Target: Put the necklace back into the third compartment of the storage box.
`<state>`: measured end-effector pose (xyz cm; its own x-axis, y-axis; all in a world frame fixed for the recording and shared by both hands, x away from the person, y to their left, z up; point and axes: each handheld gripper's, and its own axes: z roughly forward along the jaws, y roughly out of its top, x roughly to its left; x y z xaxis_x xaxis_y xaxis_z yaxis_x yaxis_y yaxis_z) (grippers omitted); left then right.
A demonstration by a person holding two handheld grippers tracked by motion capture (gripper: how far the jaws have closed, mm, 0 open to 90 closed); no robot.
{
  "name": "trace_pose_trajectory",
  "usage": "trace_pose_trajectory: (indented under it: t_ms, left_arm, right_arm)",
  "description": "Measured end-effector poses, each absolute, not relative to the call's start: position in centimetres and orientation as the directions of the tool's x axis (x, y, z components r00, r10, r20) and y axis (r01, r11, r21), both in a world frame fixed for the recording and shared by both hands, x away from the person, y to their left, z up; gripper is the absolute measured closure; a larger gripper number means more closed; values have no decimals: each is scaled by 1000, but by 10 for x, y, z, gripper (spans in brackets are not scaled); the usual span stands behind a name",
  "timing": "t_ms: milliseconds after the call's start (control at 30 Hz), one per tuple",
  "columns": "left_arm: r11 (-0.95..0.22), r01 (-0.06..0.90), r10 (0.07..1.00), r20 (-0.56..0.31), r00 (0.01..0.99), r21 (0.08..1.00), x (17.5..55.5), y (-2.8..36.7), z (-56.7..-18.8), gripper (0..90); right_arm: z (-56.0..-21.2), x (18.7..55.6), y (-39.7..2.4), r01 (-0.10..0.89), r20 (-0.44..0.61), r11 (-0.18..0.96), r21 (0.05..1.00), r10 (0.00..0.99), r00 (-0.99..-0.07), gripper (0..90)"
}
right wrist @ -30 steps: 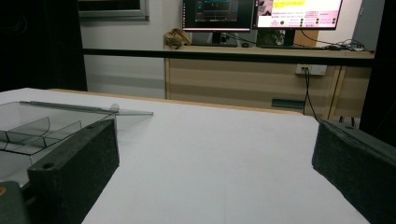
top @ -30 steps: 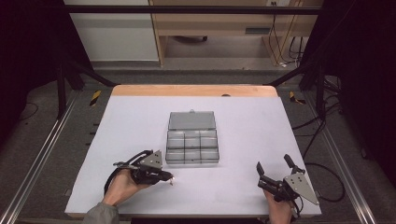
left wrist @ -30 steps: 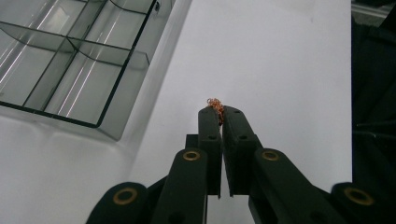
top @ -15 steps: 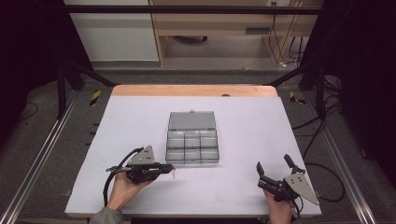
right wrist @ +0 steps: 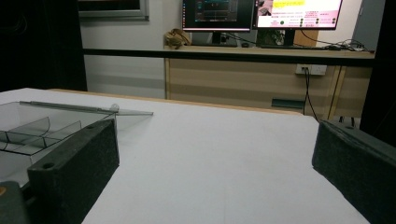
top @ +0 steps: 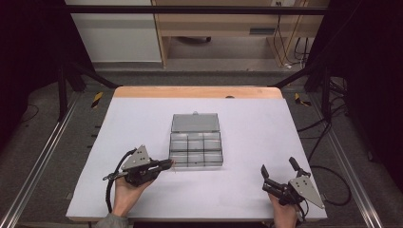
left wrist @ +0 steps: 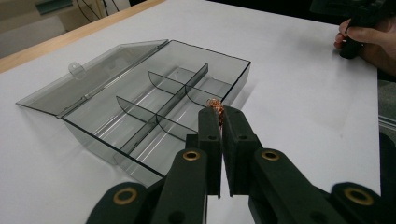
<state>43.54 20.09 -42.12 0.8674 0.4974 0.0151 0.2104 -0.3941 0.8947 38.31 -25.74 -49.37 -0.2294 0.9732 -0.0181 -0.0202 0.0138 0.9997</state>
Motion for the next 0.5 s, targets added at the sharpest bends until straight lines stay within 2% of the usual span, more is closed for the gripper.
trace_pose_trajectory:
  t_ms: [500]
  left_arm:
    - [-298,212,636,28,771,931,423,200,-409,856]
  right_arm:
    - [-494,383,-257,-22,-17,12,1000,973,-230,11]
